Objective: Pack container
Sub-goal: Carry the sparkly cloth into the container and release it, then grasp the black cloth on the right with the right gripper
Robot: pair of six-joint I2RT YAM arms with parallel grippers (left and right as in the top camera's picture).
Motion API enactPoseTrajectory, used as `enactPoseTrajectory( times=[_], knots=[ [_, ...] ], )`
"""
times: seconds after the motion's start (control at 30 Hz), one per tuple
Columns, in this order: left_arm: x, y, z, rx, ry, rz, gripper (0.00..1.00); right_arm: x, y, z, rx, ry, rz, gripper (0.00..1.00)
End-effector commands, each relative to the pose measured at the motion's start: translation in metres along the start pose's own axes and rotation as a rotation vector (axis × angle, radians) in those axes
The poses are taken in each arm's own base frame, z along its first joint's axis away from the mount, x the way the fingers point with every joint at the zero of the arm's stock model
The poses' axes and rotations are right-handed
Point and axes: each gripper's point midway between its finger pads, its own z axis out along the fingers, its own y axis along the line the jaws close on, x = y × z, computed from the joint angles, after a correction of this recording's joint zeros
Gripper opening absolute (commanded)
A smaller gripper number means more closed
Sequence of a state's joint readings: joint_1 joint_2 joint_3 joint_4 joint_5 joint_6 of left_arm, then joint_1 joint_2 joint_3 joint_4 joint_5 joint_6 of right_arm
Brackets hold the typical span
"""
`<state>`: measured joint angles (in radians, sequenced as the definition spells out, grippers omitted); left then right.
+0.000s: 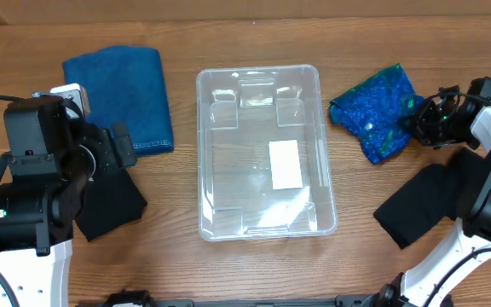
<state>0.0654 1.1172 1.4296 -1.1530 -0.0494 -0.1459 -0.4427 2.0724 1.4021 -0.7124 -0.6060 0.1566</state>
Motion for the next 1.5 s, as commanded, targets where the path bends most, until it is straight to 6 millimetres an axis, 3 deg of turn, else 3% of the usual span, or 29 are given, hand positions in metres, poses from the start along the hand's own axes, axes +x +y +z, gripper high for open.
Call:
enactPoseTrajectory(
  times=[0.0,0.07,0.13,0.2,0.23,0.27,0.3,0.37,0.4,0.47,0.53,0.63,0.7,0.8,0.87,0.93,1.0,1.07,1.17,1.2,1.27,1.33,1.4,1.47],
  knots=[
    [-0.007,0.000,-0.006,-0.005,-0.025,0.020,1.00,-0.020,0.104,-0.091,-0.113,-0.193,-0.239,0.04],
    [-0.007,0.000,-0.006,-0.005,-0.025,0.020,1.00,0.000,0.159,-0.142,-0.150,-0.268,-0.353,0.04],
    [-0.007,0.000,-0.006,-0.005,-0.025,0.020,1.00,0.027,0.197,-0.174,-0.185,-0.310,-0.439,0.04],
    [-0.007,0.000,-0.006,-0.005,-0.024,0.020,1.00,0.082,0.247,-0.207,-0.252,-0.330,-0.575,0.04],
    [-0.007,0.000,-0.006,-0.005,-0.024,0.020,1.00,0.105,0.262,-0.214,-0.280,-0.321,-0.637,0.04],
    [-0.007,0.000,-0.006,-0.005,-0.024,0.020,1.00,0.145,0.284,-0.218,-0.323,-0.282,-0.749,0.04],
    [-0.007,0.000,-0.006,-0.005,-0.024,0.020,1.00,0.172,0.295,-0.213,-0.345,-0.227,-0.800,0.04],
    [-0.007,0.000,-0.006,-0.004,-0.024,0.020,1.00,0.217,0.305,-0.187,-0.368,-0.077,-0.946,0.04],
    [-0.007,0.000,-0.006,-0.004,-0.024,0.020,1.00,0.228,0.306,-0.177,-0.369,-0.029,-0.990,0.04],
    [-0.006,0.000,-0.006,-0.004,-0.021,0.020,1.00,0.252,0.299,-0.125,-0.305,0.136,-1.102,0.04],
    [-0.006,-0.001,-0.006,0.000,-0.019,0.020,1.00,0.250,0.293,-0.066,-0.212,0.209,-1.118,0.04],
    [-0.006,-0.001,-0.006,0.000,-0.019,0.020,1.00,0.240,0.290,-0.008,-0.209,0.255,-1.125,0.04],
    [-0.005,0.000,-0.006,-0.001,-0.014,0.020,1.00,0.233,0.288,0.019,-0.206,0.262,-1.127,0.04],
    [-0.004,0.000,-0.005,-0.002,-0.010,0.020,1.00,0.228,0.288,0.035,-0.210,0.251,-1.132,0.04],
    [-0.003,0.000,-0.005,-0.002,-0.009,0.021,1.00,0.224,0.287,0.035,-0.182,0.238,-1.107,1.00],
    [-0.003,0.000,-0.005,-0.002,-0.005,0.021,1.00,0.221,0.281,0.033,-0.128,0.244,-1.066,1.00],
    [-0.002,0.000,-0.005,-0.002,-0.004,0.021,1.00,0.208,0.281,0.020,-0.037,0.203,-1.040,1.00],
    [-0.002,0.000,-0.005,-0.003,-0.001,0.021,1.00,0.190,0.299,-0.015,0.024,0.105,-1.045,1.00],
    [-0.002,0.000,-0.005,-0.003,-0.001,0.021,1.00,0.149,0.329,-0.105,0.141,-0.208,-0.988,1.00],
    [-0.002,0.000,-0.005,-0.003,-0.001,0.021,1.00,0.125,0.328,-0.156,0.223,-0.391,-0.879,1.00],
    [-0.001,0.000,-0.005,-0.004,0.003,0.022,1.00,0.098,0.294,-0.241,0.293,-0.614,-0.624,1.00],
    [0.000,0.000,-0.005,-0.004,0.004,0.022,1.00,0.086,0.245,-0.286,0.339,-0.656,-0.425,1.00],
    [-0.001,0.000,-0.005,-0.004,0.003,0.022,1.00,0.086,0.177,-0.308,0.424,-0.588,-0.224,1.00],
    [-0.001,0.000,-0.005,-0.003,0.003,0.022,1.00,0.094,0.100,-0.306,0.509,-0.451,-0.005,1.00]
  ],
)
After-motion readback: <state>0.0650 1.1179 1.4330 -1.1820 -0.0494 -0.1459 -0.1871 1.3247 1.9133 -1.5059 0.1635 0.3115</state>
